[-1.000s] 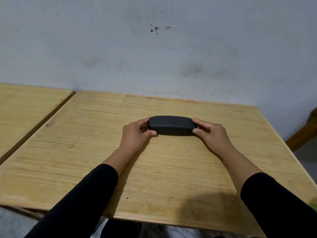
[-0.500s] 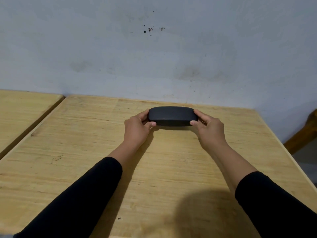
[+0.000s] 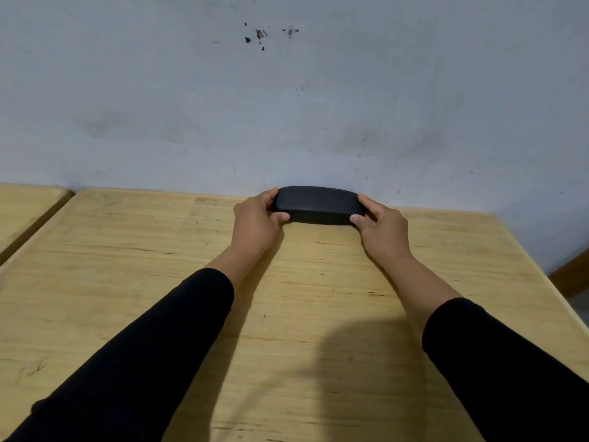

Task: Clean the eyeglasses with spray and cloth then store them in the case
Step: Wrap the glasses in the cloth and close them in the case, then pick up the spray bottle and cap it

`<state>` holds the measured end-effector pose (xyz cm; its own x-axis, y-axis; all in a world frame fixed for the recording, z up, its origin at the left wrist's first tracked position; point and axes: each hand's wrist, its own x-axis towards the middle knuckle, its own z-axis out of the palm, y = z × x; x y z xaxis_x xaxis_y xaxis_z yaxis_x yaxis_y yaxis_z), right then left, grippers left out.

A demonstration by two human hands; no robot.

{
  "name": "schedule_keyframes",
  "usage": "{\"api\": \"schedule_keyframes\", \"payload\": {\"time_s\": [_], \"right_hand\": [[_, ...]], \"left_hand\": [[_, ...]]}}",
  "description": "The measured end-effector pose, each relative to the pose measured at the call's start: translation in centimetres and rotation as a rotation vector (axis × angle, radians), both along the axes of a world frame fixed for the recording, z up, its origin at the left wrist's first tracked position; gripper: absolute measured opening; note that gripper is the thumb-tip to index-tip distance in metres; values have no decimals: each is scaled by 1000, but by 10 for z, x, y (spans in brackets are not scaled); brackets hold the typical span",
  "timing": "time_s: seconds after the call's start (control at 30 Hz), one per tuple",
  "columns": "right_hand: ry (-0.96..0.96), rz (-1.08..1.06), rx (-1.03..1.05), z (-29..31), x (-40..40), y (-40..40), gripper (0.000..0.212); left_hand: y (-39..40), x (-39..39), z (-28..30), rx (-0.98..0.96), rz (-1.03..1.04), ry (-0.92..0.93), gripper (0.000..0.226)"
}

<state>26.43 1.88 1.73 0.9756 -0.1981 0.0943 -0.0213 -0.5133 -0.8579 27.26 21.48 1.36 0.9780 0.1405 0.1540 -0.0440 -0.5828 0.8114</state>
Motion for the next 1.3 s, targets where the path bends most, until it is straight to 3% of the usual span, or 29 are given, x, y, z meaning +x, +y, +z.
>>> {"api": "schedule_keyframes", "payload": {"time_s": [0.33, 0.5, 0.6, 0.73, 0.83, 1.1, 1.3], "right_hand": [[-3, 39, -143, -4, 2, -2, 47], [38, 139, -340, -1, -4, -4, 56], [125, 159, -451, 2, -11, -2, 67], [124, 146, -592, 11, -31, -3, 61], [110, 138, -715, 19, -51, -6, 58], [-44, 104, -872, 58, -106, -10, 50], [-154, 65, -893, 91, -150, -22, 49]], "left_hand": [[4, 8, -13, 101, -15, 51, 55], [2, 3, -8, 243, -38, 97, 53], [-2, -4, -2, 334, -39, 104, 35], [-3, -23, 3, 532, -6, 111, 34], [-3, -42, 13, 686, -18, 39, 41], [-15, -95, 63, 826, -27, -165, 39], [-36, -136, 100, 769, -32, -337, 36]]}}
